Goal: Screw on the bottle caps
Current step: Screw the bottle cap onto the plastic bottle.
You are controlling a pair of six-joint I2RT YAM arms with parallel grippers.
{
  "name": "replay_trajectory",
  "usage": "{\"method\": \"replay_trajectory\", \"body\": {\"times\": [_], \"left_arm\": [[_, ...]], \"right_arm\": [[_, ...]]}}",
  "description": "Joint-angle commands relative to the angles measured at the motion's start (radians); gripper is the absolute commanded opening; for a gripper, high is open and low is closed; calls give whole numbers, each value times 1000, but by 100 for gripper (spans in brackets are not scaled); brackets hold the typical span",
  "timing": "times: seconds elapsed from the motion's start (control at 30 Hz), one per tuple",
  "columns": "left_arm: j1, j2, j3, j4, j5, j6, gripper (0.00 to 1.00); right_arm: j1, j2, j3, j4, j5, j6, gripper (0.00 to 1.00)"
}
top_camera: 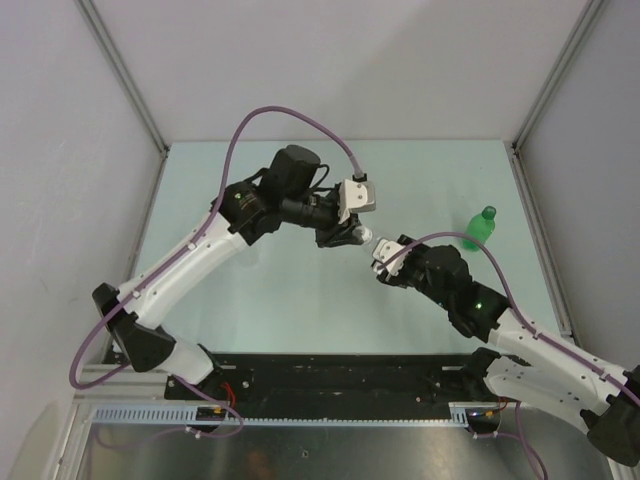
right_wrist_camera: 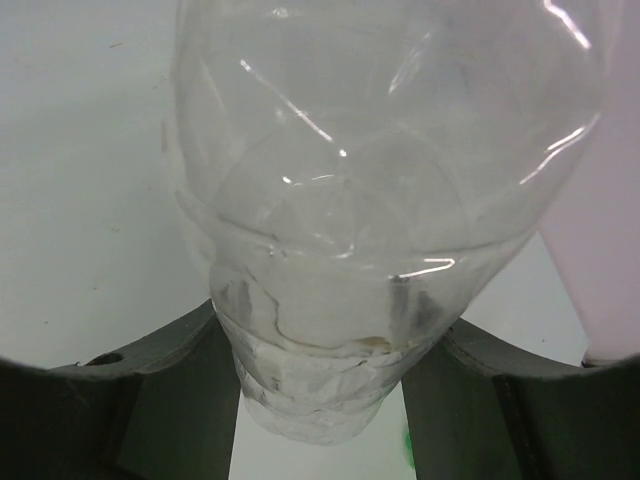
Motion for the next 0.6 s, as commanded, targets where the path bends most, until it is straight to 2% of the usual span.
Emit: {"method": "replay_trajectory", "body": {"times": [0.0, 0.23, 0.47, 0.57], "left_arm": [[-45, 79, -12, -7, 3, 94, 26], [-49, 106, -20, -32, -44, 155, 27], [-63, 91, -63, -58, -22, 263, 34], [-69, 105, -58, -61, -43, 259, 35]], "right_arm": [[52, -21, 53, 247, -247, -47, 0], [54, -29, 52, 210, -267, -46, 0], [55, -28, 52, 186, -319, -52, 0], [56, -24, 52, 184, -341, -44, 0]]}}
